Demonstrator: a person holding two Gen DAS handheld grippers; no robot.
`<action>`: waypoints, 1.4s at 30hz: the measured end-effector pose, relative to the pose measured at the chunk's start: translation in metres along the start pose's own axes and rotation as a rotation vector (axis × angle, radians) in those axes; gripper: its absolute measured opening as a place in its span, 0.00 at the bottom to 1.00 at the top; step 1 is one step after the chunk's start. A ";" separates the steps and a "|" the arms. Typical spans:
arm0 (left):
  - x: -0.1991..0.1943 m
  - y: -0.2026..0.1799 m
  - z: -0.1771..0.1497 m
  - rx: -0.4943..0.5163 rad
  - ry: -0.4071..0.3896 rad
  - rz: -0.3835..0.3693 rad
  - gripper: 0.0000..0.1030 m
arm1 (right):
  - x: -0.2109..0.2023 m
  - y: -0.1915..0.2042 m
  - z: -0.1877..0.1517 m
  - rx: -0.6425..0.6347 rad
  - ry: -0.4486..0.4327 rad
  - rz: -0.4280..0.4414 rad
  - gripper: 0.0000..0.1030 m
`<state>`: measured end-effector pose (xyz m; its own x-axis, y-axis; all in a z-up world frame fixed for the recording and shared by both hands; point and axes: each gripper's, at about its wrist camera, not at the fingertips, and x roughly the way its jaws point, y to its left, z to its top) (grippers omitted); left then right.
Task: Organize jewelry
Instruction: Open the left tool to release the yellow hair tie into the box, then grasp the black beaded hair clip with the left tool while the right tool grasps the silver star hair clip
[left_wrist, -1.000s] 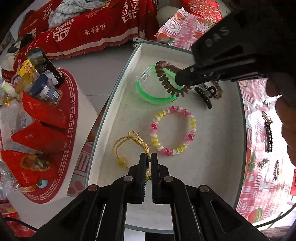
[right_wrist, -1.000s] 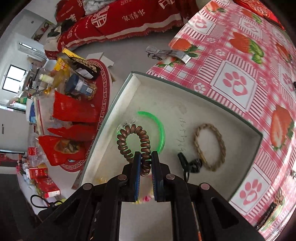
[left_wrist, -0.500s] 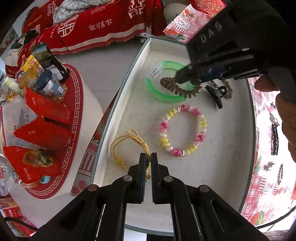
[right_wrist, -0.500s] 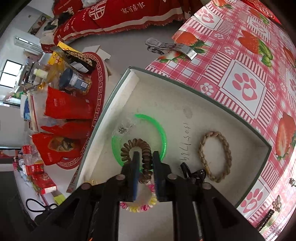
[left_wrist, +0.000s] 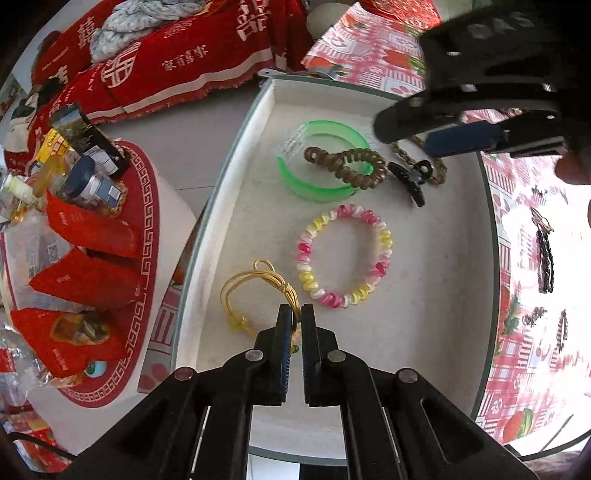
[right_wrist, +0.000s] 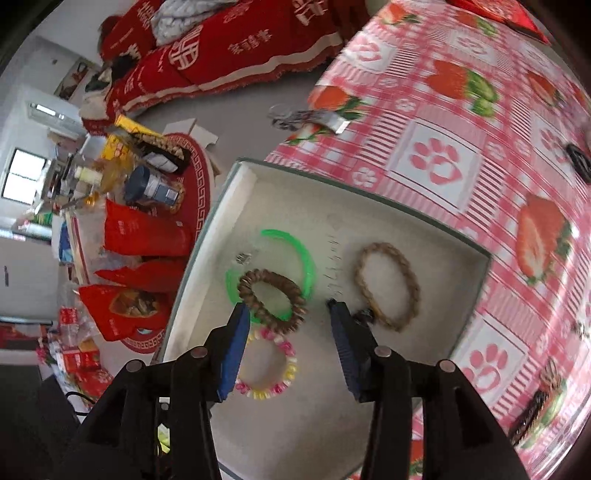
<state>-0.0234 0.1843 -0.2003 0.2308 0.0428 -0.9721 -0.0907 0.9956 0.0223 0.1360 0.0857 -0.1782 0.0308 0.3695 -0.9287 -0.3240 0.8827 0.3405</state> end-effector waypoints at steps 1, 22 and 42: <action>0.000 -0.001 0.000 0.007 0.002 -0.003 0.10 | -0.003 -0.004 -0.002 0.012 -0.005 0.001 0.49; -0.028 -0.035 0.031 0.124 -0.072 0.036 1.00 | -0.078 -0.111 -0.111 0.310 -0.104 -0.069 0.62; -0.054 -0.156 0.054 0.381 -0.066 -0.120 1.00 | -0.124 -0.226 -0.244 0.691 -0.145 -0.217 0.62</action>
<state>0.0303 0.0311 -0.1392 0.2804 -0.0830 -0.9563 0.3035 0.9528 0.0063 -0.0251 -0.2301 -0.1759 0.1666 0.1578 -0.9733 0.3720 0.9041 0.2103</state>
